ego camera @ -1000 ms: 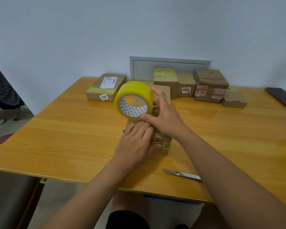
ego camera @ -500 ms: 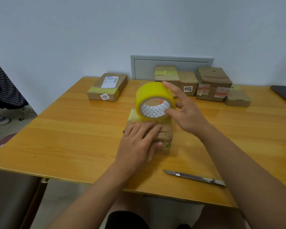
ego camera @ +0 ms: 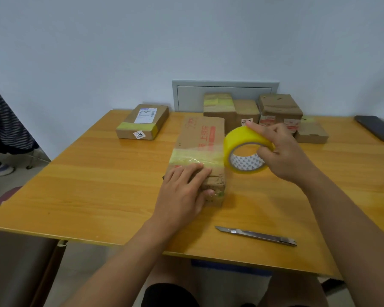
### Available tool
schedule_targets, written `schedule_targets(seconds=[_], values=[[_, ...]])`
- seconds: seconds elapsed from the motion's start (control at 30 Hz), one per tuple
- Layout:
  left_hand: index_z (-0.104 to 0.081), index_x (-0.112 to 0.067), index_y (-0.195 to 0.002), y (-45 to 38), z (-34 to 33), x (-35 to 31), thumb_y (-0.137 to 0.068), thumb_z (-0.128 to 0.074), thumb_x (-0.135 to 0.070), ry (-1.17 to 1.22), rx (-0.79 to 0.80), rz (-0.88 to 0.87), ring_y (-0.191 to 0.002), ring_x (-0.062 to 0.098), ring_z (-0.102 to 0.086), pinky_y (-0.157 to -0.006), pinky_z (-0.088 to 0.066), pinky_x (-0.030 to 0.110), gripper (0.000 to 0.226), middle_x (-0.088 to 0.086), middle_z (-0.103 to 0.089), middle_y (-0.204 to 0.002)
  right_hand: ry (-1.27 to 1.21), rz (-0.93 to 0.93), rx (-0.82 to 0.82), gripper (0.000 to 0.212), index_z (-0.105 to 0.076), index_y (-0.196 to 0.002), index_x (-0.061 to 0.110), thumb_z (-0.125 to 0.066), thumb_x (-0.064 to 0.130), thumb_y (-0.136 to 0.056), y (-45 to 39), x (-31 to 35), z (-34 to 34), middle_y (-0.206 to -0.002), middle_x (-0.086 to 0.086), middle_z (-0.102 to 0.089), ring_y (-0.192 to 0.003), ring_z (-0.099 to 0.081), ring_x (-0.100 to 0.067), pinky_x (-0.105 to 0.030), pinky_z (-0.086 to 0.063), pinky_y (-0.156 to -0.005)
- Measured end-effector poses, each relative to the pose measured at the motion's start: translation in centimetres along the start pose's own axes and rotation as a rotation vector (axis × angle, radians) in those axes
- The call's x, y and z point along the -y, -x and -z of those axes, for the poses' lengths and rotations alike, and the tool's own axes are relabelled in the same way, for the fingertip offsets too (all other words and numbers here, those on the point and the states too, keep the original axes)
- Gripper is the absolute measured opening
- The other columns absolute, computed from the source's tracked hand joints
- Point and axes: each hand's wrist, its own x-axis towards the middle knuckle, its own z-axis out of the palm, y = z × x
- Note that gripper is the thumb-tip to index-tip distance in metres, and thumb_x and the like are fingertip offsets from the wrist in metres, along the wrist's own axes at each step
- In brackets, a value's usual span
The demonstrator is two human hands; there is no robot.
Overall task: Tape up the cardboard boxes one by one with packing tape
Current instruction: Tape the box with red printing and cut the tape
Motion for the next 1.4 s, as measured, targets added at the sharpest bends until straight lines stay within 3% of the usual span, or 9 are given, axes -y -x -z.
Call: schedule_targets(seconds=[0.4,0.53,0.63,0.7,0.8,0.93,1.17,1.27,1.4], values=[[-0.058,-0.020,-0.133,-0.1,0.3,-0.1,-0.093,-0.052,-0.050,-0.014,0.077,0.031,-0.120,0.023,-0.050,-0.103,-0.039,0.040,0.051,0.002,-0.056,-0.134,-0.019,-0.088,0.047,0.070,-0.031,-0.136,0.057,-0.057,0.010,-0.092,3.0,-2.2,-1.8,-0.104,-0.001,-0.038,-0.092,-0.044,-0.013,-0.011,-0.035,-0.076],[-0.060,-0.017,-0.130,-0.1,0.3,-0.1,-0.090,-0.057,-0.047,-0.009,0.037,0.016,-0.112,0.024,-0.048,-0.095,-0.044,0.041,0.050,0.007,-0.053,-0.125,-0.044,-0.106,0.018,0.068,-0.031,-0.136,0.056,-0.057,0.010,-0.093,3.5,-2.3,-2.4,-0.107,0.001,-0.038,-0.091,-0.043,0.001,-0.009,-0.034,-0.076],[-0.060,-0.018,-0.125,-0.5,0.8,-0.3,-0.087,-0.056,-0.049,-0.036,0.033,0.017,-0.113,0.029,-0.043,-0.091,-0.048,0.043,0.049,0.011,-0.049,-0.127,-0.067,-0.130,0.003,0.069,-0.030,-0.136,0.055,-0.057,0.008,-0.093,3.8,-2.4,-2.8,-0.111,0.000,-0.039,-0.092,-0.043,-0.004,-0.009,-0.035,-0.076],[-0.060,-0.017,-0.118,-1.1,1.3,-0.5,-0.085,-0.055,-0.050,-0.062,0.085,-0.003,-0.123,0.034,-0.040,-0.097,-0.046,0.050,0.047,0.014,-0.048,-0.135,-0.074,-0.138,-0.004,0.069,-0.029,-0.136,0.055,-0.056,0.008,-0.093,4.0,-2.4,-3.0,-0.111,-0.001,-0.040,-0.092,-0.045,-0.008,-0.011,-0.036,-0.076],[-0.054,-0.020,-0.110,-2.7,1.9,-1.0,-0.083,-0.043,-0.060,-0.109,0.291,0.009,-0.146,0.039,-0.020,-0.117,-0.024,0.054,0.050,0.015,-0.033,-0.156,-0.072,-0.151,-0.017,0.069,-0.028,-0.137,0.055,-0.056,0.009,-0.093,4.2,-2.6,-3.4,-0.110,-0.001,-0.040,-0.090,-0.046,-0.007,-0.013,-0.037,-0.074],[-0.034,-0.025,-0.133,-3.5,1.7,-0.9,-0.082,-0.032,-0.078,-0.231,0.447,0.034,-0.149,0.034,-0.016,-0.121,-0.018,0.048,0.074,0.009,-0.022,-0.162,-0.099,-0.156,-0.036,0.072,-0.027,-0.137,0.058,-0.057,0.010,-0.092,4.8,-2.9,-3.9,-0.107,0.001,-0.041,-0.087,-0.048,-0.006,-0.015,-0.037,-0.071],[-0.032,-0.025,-0.131,-3.8,1.5,-1.2,-0.072,-0.044,-0.086,-0.234,0.360,0.031,-0.137,0.030,-0.039,-0.110,-0.035,0.045,0.085,0.005,-0.045,-0.147,-0.141,-0.180,-0.055,0.072,-0.026,-0.143,0.054,-0.056,0.011,-0.094,5.5,-3.2,-4.6,-0.112,0.000,-0.042,-0.092,-0.048,-0.006,-0.018,-0.042,-0.074],[-0.025,-0.027,-0.138,-4.0,1.6,-1.1,-0.070,-0.048,-0.086,-0.212,0.366,0.041,-0.138,0.027,-0.037,-0.112,-0.033,0.042,0.093,0.003,-0.043,-0.150,-0.146,-0.181,-0.056,0.072,-0.025,-0.142,0.055,-0.056,0.010,-0.094,5.5,-3.5,-4.8,-0.110,-0.001,-0.042,-0.091,-0.048,-0.006,-0.017,-0.041,-0.074],[-0.023,-0.022,-0.154,-4.0,1.4,-1.1,-0.072,-0.034,-0.089,-0.272,0.384,0.040,-0.141,0.028,-0.032,-0.113,-0.030,0.044,0.106,0.004,-0.037,-0.155,-0.149,-0.198,-0.059,0.072,-0.026,-0.142,0.055,-0.055,0.011,-0.093,5.5,-3.8,-5.1,-0.112,0.000,-0.043,-0.093,-0.049,-0.004,-0.012,-0.040,-0.072]])
